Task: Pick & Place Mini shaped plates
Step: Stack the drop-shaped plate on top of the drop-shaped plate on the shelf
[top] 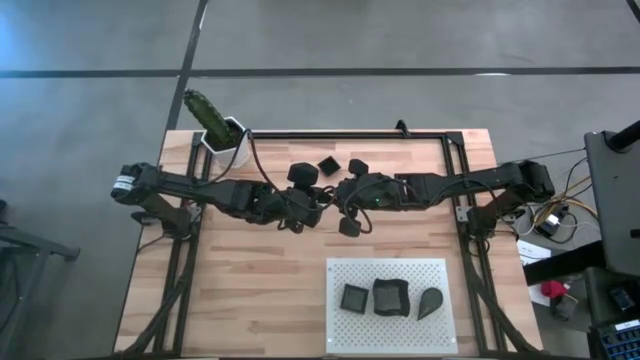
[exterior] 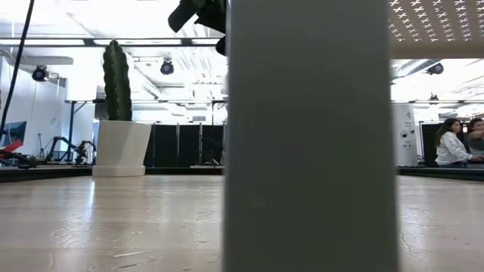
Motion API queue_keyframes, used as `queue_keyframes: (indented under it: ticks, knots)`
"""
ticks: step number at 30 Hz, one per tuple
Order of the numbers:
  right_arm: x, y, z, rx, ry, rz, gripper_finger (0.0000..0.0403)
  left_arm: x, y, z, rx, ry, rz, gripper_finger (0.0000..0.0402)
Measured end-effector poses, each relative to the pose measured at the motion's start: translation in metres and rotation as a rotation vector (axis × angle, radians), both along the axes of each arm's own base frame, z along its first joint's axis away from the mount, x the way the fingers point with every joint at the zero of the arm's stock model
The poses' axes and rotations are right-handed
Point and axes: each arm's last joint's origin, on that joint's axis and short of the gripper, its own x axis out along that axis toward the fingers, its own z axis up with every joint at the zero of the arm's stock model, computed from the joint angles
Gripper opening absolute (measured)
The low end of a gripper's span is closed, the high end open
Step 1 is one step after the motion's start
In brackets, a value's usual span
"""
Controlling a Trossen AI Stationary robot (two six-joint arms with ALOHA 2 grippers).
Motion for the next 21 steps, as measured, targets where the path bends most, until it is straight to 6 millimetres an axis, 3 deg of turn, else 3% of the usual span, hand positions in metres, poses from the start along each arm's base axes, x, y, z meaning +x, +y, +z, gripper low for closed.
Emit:
queue_keyframes:
  ticks: [10,17,21]
  knots:
    - [-0.0003,-0.0013,0.0003,-0.035,0.001,-0.038,0.0017,0.0001,-0.0011,0.0003,-0.003,-0.006,0.0,0.0]
    - [-0.0004,-0.0013,0.0004,-0.031,-0.001,-0.042,0.001,0.0003,-0.0011,0.001,-0.023,-0.027,0.013,0.0001]
    - [-0.0004,-0.0015,0.0006,-0.03,-0.002,-0.043,0.0009,0.0008,-0.0016,0.0017,-0.029,-0.035,0.007,0.0026]
